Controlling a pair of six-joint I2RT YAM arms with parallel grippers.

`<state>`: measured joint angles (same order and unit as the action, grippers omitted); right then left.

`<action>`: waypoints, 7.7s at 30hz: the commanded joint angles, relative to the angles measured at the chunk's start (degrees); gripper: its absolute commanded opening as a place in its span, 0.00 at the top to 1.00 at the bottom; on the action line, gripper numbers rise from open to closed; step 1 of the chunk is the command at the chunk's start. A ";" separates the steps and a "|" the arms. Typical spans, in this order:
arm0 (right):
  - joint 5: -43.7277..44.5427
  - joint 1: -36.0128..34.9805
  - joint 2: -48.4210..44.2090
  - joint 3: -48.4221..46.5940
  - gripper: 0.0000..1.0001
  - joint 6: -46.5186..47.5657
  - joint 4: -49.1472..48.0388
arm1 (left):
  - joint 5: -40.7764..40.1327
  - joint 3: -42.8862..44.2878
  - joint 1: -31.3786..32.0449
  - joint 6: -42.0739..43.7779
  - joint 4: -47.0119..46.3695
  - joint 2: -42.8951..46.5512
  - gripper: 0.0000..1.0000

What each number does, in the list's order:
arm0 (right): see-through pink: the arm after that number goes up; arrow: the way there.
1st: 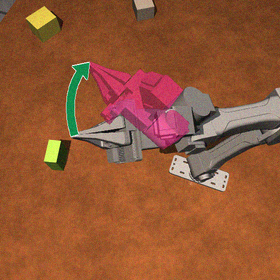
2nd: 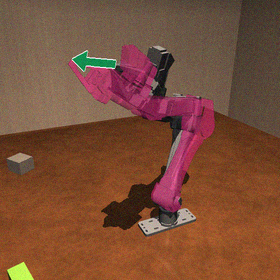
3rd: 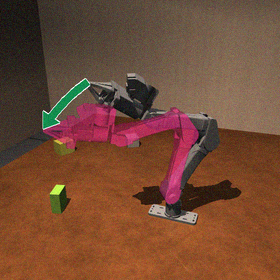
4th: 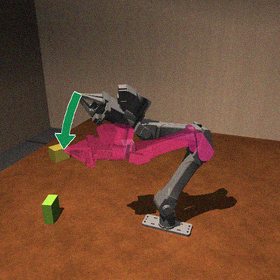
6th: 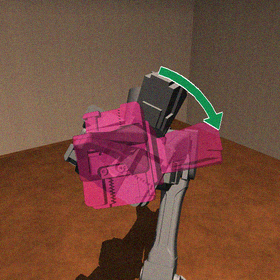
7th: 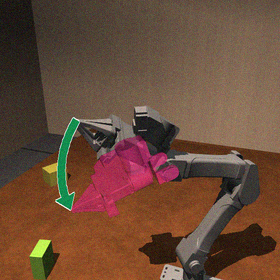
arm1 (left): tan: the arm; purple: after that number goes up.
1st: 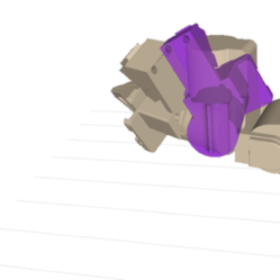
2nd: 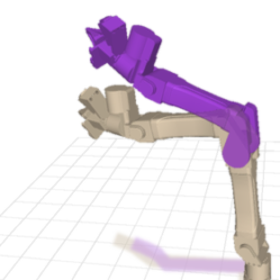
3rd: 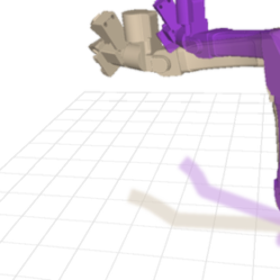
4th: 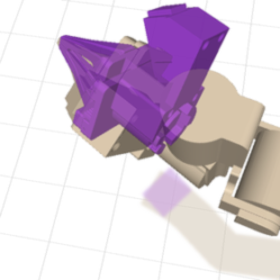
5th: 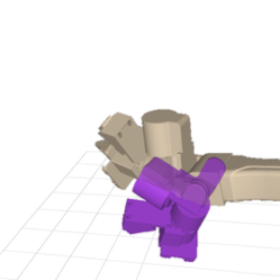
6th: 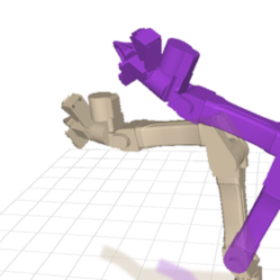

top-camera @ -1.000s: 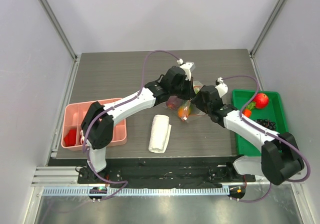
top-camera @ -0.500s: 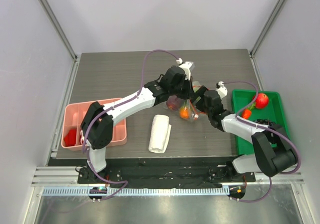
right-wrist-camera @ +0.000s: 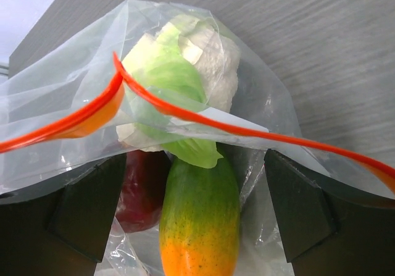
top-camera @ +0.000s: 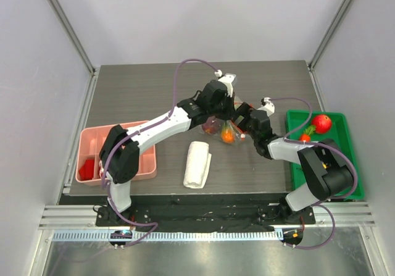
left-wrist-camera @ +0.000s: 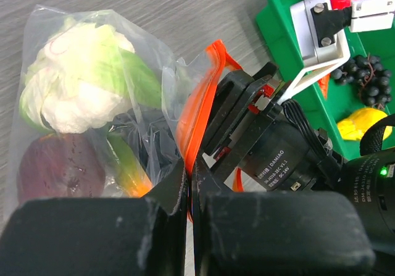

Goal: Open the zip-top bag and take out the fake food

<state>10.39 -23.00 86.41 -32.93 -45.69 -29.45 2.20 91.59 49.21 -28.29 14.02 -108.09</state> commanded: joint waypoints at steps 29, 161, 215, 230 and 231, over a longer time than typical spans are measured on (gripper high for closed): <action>-25.07 -0.29 3.24 -8.56 0.28 14.76 17.50 | -0.44 1.22 0.80 2.89 1.18 0.78 1.00; -9.69 1.21 -5.03 -34.22 0.54 8.96 54.95 | 4.75 6.93 -2.81 5.53 4.00 3.24 1.00; -21.71 8.23 -11.96 -40.64 0.99 7.90 62.94 | 1.06 -1.77 -4.74 5.18 -0.49 2.19 1.00; -43.00 9.82 -17.23 -40.11 0.99 5.43 60.04 | -0.80 2.71 -6.23 6.76 2.15 -0.98 1.00; -41.70 9.82 -17.59 -39.76 0.99 5.87 59.95 | 0.08 2.54 -6.15 6.50 2.15 -0.89 1.00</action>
<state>-18.76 -12.01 74.43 -69.87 -38.11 34.89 4.10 92.38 43.83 -23.35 16.05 -108.01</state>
